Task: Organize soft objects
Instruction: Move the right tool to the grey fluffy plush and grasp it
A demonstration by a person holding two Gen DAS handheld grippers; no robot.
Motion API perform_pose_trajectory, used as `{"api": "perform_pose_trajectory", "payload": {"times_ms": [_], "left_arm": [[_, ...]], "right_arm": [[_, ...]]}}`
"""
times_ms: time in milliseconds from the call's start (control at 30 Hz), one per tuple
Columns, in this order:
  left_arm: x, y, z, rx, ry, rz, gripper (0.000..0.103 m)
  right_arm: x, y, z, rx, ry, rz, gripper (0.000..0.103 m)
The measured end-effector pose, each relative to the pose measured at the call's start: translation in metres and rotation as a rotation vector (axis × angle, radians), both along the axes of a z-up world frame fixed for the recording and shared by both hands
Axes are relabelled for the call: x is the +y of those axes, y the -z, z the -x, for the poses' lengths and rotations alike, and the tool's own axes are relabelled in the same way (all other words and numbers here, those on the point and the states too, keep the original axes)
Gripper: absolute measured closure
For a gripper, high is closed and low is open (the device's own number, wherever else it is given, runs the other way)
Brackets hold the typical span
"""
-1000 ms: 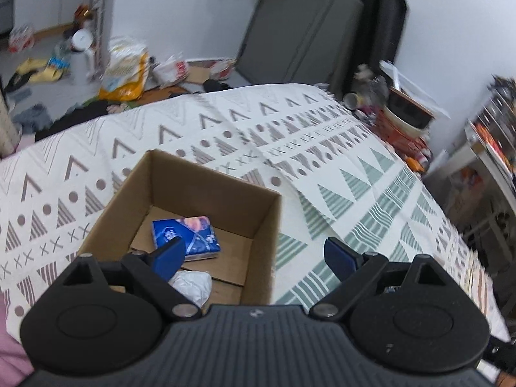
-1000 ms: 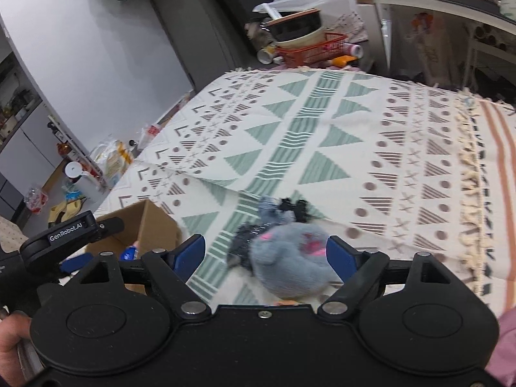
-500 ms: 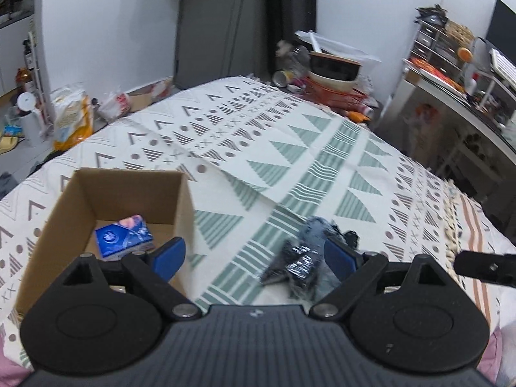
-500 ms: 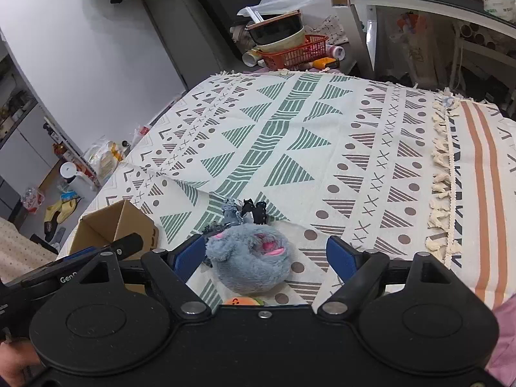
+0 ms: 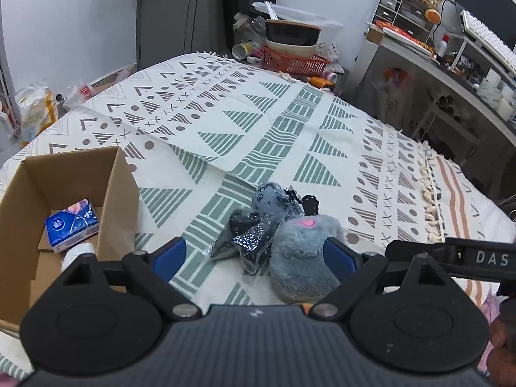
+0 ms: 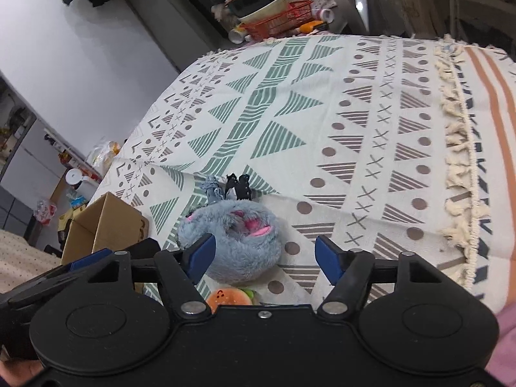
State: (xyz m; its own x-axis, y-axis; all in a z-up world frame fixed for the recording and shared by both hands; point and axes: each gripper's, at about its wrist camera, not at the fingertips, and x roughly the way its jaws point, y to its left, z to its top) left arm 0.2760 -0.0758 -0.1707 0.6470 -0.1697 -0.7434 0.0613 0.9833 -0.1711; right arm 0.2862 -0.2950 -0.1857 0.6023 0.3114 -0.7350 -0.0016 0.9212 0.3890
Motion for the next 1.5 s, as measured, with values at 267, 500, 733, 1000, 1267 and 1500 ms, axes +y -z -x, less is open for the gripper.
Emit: {"api": "perform_pose_trajectory", "payload": {"times_ms": [267,500,733,1000,1267,1500], "left_arm": [[-0.004,0.006,-0.006,0.013,-0.031,0.01,0.017],[-0.008,0.007,-0.013,0.005,-0.051,0.027,0.018],[-0.014,0.015,-0.018,0.038,-0.033,0.056,0.018],[-0.022,0.026,-0.023,0.093,-0.02,0.071,0.033],[-0.004,0.037,-0.028,0.147,-0.106,0.076,0.054],[-0.001,0.04,-0.027,0.178,-0.115,0.079,0.055]], "right_arm": [[-0.001,0.019,-0.017,0.035,-0.013,-0.017,0.042],[0.008,0.038,-0.03,0.062,-0.074,0.017,0.042],[0.016,0.047,-0.033,0.085,-0.134,0.001,0.042],[0.025,0.049,-0.033,0.076,-0.188,0.017,0.042],[0.023,0.048,-0.033,0.074,-0.185,-0.002,0.042],[0.012,0.05,-0.038,0.076,-0.103,-0.07,0.042]]}}
